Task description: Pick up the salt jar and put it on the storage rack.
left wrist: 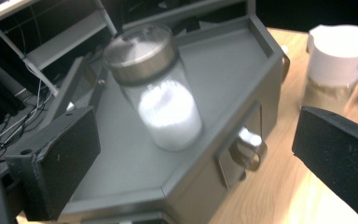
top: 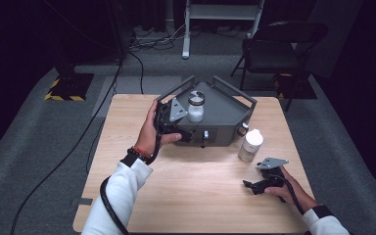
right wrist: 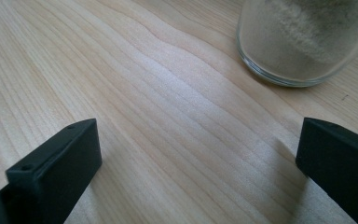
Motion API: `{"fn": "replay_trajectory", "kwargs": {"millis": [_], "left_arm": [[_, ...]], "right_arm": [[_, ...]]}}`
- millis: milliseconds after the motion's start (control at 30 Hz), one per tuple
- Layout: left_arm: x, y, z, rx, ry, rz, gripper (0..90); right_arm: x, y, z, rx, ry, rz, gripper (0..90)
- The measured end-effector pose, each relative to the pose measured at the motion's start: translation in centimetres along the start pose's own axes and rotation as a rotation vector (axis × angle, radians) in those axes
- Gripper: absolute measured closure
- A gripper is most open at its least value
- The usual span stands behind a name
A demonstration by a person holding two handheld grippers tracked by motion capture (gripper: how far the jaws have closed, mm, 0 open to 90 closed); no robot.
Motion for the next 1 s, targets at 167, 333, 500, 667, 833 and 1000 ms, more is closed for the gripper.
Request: {"fn": "replay_trajectory", "kwargs": {"millis": [167,333,500,667,833,1000], "left_arm": [[0.5,-0.7,0.4,-0.006,-0.012,0.004,0.4],[1.1,-1.8,0.6,-0.017,-0.021,0.01,0.4],[1.6,-2.9,0.7,-0.04,-0.015,0.005,0.4],[1.8,-4.1,0.8,-0.054,-0.022,0.024,0.4],[2.1,-5.1,1.0,-0.067,-0.026,0.04,0.7],[2.7,-5.7,1.4,-0.061,-0.044,0.052,0.7]], "right_arm": [[0.0,0.0,0.0,0.0,0.0,0.001,0.0],[0.0,0.0,0.0,0.0,0.0,0.001,0.0],[0.0,0.0,0.0,0.0,0.0,0.001,0.0],[0.0,0.0,0.0,0.0,0.0,0.001,0.0],[0.0,0.0,0.0,0.0,0.0,0.0,0.0],[0.0,0.0,0.0,0.0,0.0,0.001,0.0]]}}
Point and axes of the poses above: each handheld gripper's, and its own axes: z roughly backward along the jaws, y roughly out of its top, x roughly to its right, the point moved 4 cm from there along -z, roughly forward along the jaws, and after that the axes turned 9 degrees about -z, right-handed, at the moved point
